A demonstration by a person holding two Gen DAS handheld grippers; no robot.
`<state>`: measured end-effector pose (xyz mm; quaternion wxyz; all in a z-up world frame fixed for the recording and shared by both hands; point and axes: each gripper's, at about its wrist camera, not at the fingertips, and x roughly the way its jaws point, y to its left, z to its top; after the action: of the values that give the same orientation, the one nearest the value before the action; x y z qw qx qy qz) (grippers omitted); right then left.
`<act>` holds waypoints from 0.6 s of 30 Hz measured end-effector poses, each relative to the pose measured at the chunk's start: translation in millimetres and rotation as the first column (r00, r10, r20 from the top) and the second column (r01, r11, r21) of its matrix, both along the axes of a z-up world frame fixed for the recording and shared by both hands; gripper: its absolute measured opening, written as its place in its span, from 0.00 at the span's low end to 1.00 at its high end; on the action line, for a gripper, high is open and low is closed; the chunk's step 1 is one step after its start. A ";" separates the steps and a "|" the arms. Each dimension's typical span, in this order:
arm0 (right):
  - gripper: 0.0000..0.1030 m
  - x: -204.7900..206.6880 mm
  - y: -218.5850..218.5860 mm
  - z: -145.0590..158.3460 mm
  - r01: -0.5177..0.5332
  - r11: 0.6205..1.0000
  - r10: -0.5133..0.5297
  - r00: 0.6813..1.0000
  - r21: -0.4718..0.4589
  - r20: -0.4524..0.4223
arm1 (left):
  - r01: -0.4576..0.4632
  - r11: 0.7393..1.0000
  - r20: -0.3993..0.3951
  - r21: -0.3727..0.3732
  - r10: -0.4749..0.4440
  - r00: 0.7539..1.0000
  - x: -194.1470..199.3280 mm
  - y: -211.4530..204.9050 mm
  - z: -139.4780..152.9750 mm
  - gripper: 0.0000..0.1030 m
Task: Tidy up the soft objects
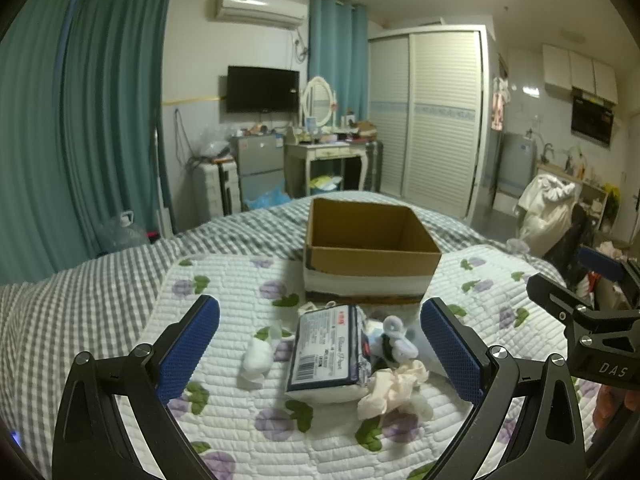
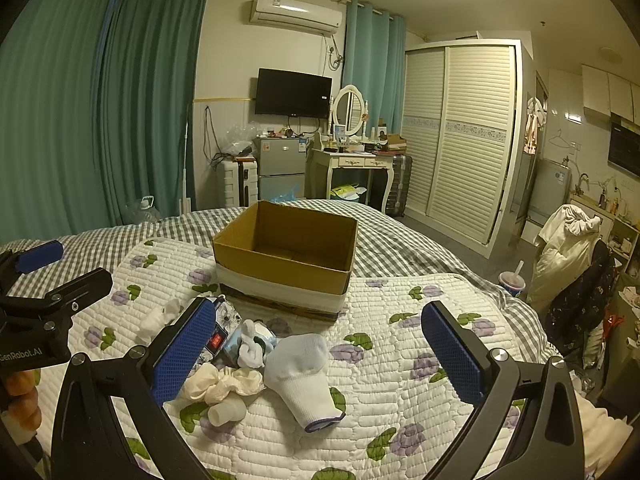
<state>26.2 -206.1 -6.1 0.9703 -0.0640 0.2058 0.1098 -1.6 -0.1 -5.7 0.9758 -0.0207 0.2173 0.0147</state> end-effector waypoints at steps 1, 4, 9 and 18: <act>1.00 0.3 0.4 -0.3 0.000 1.000 0.000 1.000 0.000 -0.001 | 0.001 1.000 0.001 0.001 -0.001 1.000 -0.4 0.2 -0.2 1.00; 1.00 0.1 0.6 -0.4 0.000 1.000 0.000 1.000 -0.001 -0.003 | -0.002 1.000 -0.002 -0.001 0.002 1.000 -0.4 0.4 -0.2 1.00; 1.00 -0.3 0.9 0.0 0.000 1.000 0.000 1.000 -0.001 -0.002 | 0.000 1.000 -0.001 -0.001 0.000 1.000 0.1 0.0 -0.4 1.00; 1.00 0.0 1.4 -0.3 -0.001 1.000 0.001 1.000 -0.002 -0.003 | 0.000 1.000 -0.002 0.000 0.000 1.000 -0.1 -0.3 -0.6 1.00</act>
<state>26.2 -204.7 -6.5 0.9699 -0.0649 0.2075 0.1100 -1.7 -0.4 -6.4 0.9756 -0.0205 0.2181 0.0148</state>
